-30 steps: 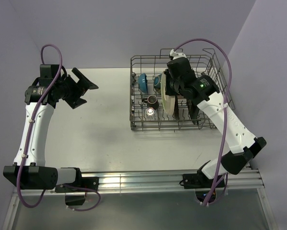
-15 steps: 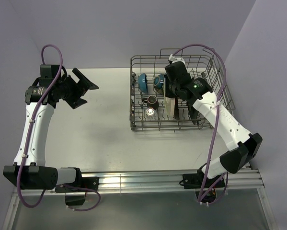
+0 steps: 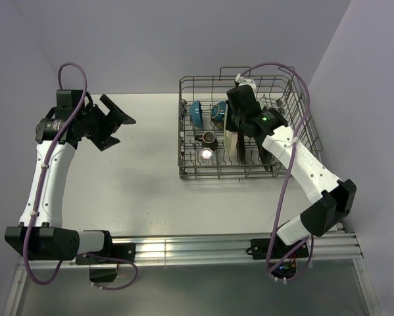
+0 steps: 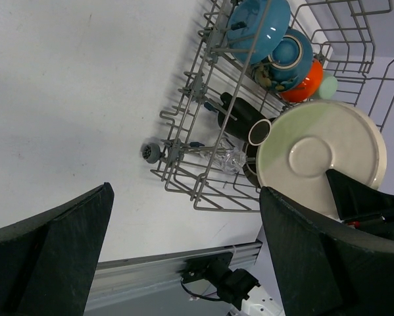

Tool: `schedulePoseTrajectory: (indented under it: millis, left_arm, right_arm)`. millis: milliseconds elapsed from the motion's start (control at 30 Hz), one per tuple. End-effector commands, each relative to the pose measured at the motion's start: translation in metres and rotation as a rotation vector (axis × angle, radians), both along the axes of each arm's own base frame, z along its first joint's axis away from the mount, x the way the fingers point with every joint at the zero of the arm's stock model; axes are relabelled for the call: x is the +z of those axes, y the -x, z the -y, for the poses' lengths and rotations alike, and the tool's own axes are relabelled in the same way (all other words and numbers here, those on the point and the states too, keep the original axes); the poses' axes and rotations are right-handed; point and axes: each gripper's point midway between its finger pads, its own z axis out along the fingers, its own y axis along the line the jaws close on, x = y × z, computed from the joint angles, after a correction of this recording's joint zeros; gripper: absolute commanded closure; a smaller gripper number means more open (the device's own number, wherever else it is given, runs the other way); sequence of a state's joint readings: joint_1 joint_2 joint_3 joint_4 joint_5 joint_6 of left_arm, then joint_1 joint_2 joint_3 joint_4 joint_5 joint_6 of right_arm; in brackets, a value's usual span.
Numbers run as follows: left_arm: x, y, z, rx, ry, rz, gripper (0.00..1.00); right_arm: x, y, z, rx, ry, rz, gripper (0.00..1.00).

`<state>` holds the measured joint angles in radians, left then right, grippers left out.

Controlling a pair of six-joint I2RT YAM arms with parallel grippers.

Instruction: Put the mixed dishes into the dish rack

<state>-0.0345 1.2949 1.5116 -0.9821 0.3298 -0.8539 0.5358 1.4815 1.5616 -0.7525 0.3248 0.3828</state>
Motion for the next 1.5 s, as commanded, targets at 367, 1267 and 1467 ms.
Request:
schedulePoseTrajectory:
  millis: [367, 1267, 1467]
  left_arm:
    - [0.003, -0.004, 0.005, -0.025, 0.012, 0.032, 0.01]
    - [-0.017, -0.006, 0.038, -0.178, -0.038, 0.049, 0.01]
    - [0.0, 0.01, 0.048, -0.2, 0.034, 0.139, 0.01]
  right_arm:
    - [-0.025, 0.018, 0.001, -0.093, -0.097, -0.067, 1.0]
    - [0.052, 0.063, -0.015, 0.207, -0.122, 0.067, 0.0]
    - [0.013, 0.102, 0.007, 0.184, -0.113, -0.029, 0.0]
